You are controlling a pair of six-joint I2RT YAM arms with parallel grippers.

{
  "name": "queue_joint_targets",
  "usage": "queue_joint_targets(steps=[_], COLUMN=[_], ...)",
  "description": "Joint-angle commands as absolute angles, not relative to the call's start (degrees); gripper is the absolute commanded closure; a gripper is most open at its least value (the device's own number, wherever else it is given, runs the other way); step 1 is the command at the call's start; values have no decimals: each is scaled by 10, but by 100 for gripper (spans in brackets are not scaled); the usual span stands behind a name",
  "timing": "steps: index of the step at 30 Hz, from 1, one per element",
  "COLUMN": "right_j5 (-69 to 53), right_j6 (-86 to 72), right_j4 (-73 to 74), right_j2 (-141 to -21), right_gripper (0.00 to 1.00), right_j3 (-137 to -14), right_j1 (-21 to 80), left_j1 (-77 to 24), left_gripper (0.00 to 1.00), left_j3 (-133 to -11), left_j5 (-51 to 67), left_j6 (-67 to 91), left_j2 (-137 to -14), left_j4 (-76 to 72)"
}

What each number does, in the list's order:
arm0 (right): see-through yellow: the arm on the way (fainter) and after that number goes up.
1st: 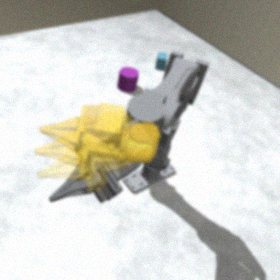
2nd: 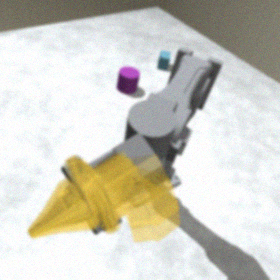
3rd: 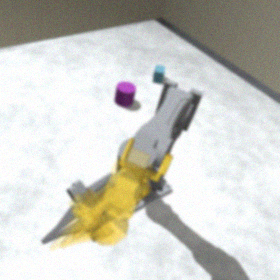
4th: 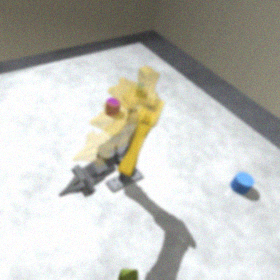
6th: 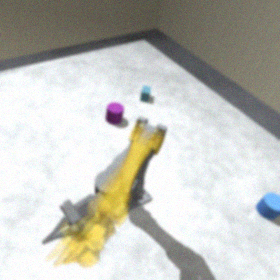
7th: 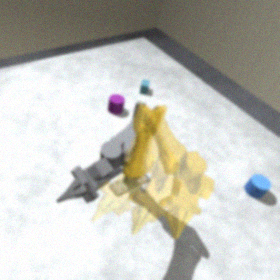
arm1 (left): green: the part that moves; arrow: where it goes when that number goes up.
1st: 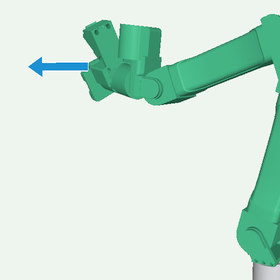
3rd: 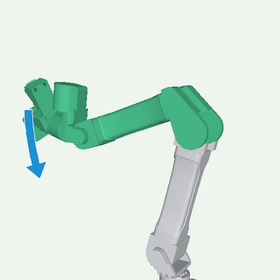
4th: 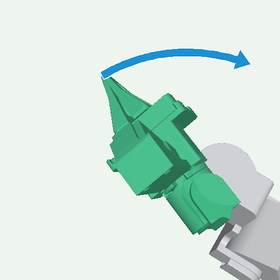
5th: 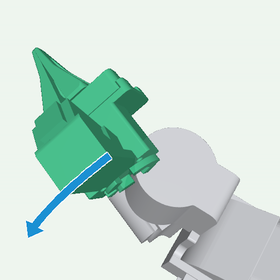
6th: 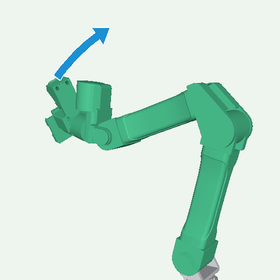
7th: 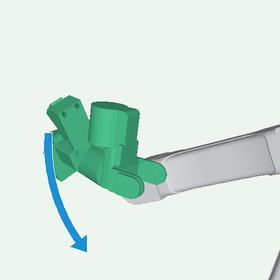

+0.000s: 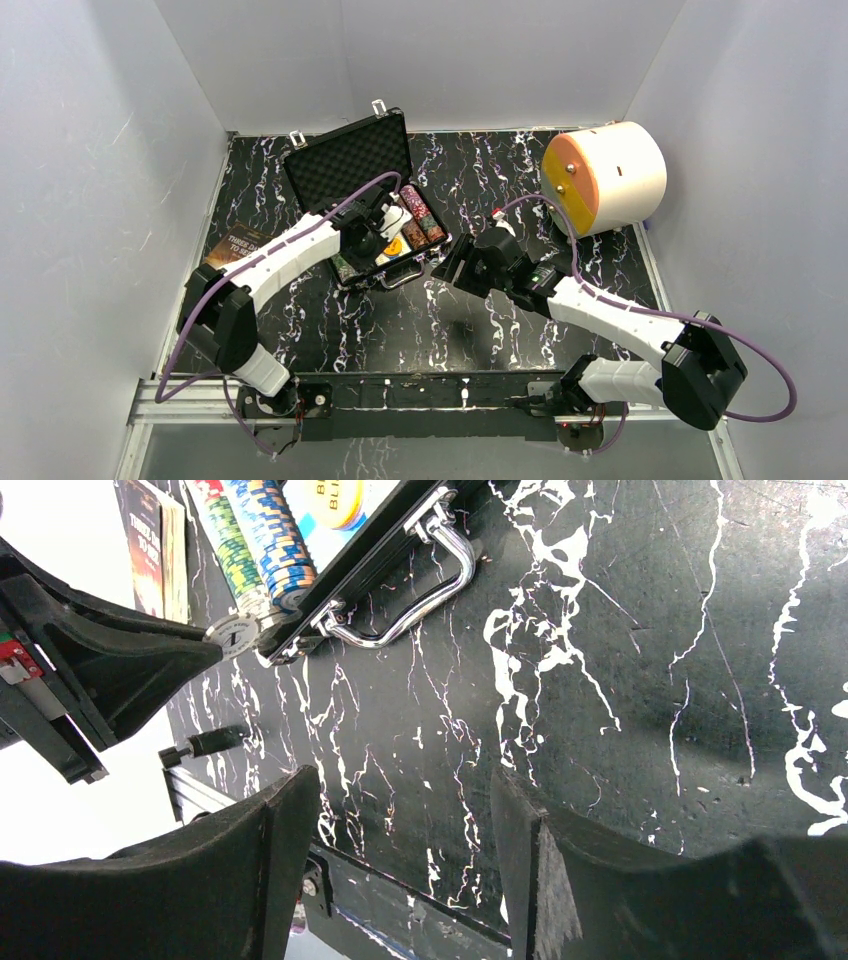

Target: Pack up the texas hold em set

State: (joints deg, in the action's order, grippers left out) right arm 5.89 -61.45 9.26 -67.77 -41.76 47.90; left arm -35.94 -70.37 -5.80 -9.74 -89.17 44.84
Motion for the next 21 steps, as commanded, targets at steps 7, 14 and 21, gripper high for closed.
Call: queue_joint_targets(steps=[7, 14, 21], right_j5=[68, 73, 65], right_j6=[-613, -613, -616], right_j4=[86, 93, 89], right_j2=[-690, -689, -691], right_gripper=[29, 29, 30], right_j3=[-427, -431, -433], right_j1=[480, 480, 480], left_j1=[-354, -352, -347], left_gripper=[100, 100, 100], left_j3=[-712, -724, -743], left_j5=[-104, -116, -151], left_j6=[-134, -138, -137], left_j2=[-895, -929, -961], left_j4=[523, 521, 516])
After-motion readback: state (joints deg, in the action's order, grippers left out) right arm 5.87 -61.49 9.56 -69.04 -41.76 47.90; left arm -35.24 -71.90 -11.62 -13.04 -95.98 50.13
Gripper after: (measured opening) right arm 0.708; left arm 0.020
